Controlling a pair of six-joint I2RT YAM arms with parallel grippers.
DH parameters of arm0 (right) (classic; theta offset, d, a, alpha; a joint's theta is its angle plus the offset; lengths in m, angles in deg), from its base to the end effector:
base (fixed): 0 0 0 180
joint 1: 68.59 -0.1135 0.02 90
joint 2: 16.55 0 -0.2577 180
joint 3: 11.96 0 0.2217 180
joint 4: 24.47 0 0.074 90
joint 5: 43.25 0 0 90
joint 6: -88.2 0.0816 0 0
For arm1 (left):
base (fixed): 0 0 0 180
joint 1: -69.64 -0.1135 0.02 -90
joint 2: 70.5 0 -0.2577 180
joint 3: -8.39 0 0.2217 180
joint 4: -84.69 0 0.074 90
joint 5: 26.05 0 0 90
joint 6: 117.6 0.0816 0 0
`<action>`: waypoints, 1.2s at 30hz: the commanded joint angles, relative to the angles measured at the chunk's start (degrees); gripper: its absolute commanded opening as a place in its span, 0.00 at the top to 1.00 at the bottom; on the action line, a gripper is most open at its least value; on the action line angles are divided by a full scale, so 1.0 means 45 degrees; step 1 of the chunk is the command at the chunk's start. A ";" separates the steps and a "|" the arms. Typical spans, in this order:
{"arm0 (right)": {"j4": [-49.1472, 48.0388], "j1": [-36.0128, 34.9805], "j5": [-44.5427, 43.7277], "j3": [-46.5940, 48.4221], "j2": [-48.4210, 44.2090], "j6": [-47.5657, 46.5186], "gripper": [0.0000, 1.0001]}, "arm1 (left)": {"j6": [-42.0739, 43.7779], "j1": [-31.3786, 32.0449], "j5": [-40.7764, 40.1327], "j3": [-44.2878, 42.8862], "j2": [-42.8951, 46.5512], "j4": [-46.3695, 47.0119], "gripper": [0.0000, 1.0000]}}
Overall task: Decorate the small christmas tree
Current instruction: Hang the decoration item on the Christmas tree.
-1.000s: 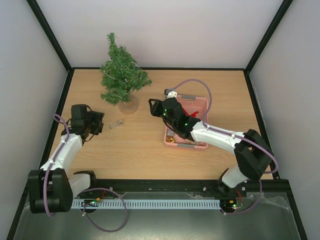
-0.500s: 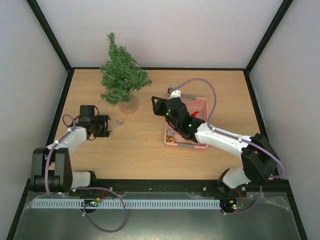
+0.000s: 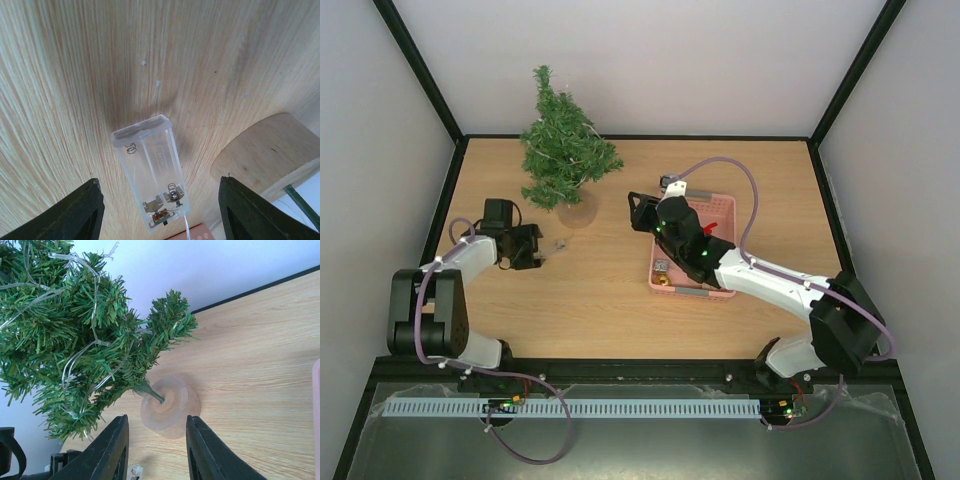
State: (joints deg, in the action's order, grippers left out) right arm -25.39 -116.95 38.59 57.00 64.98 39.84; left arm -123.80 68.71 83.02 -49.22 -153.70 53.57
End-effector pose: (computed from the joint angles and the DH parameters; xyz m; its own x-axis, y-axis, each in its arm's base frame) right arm 0.2412 0.2539 0.2889 -0.5304 0.3933 -0.7510 -0.3947 0.6695 0.6293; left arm 0.2728 -0.0222 0.1473 -0.0727 -0.9409 0.3308 -0.8486 -0.1159 -0.5162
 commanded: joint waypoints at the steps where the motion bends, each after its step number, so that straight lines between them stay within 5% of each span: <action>1: -0.0202 -0.0015 -0.0575 -0.0245 -0.0399 -0.0248 0.69 | -0.0460 0.0068 0.0260 -0.0092 -0.0245 -0.0628 0.35; 27: -0.0355 -0.0015 -0.0952 -0.0449 -0.0607 -0.0444 0.69 | -0.0798 0.0402 0.0560 -0.1020 -0.2131 -0.0390 0.42; 36: -0.0171 -0.0015 -0.1217 -0.0534 -0.0983 -0.0602 0.69 | -0.0849 0.0402 0.0602 -0.1039 -0.2147 -0.0172 0.56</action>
State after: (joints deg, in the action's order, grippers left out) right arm -25.78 -116.95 35.55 55.32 62.62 38.07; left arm -127.06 70.35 85.00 -52.83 -162.99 53.33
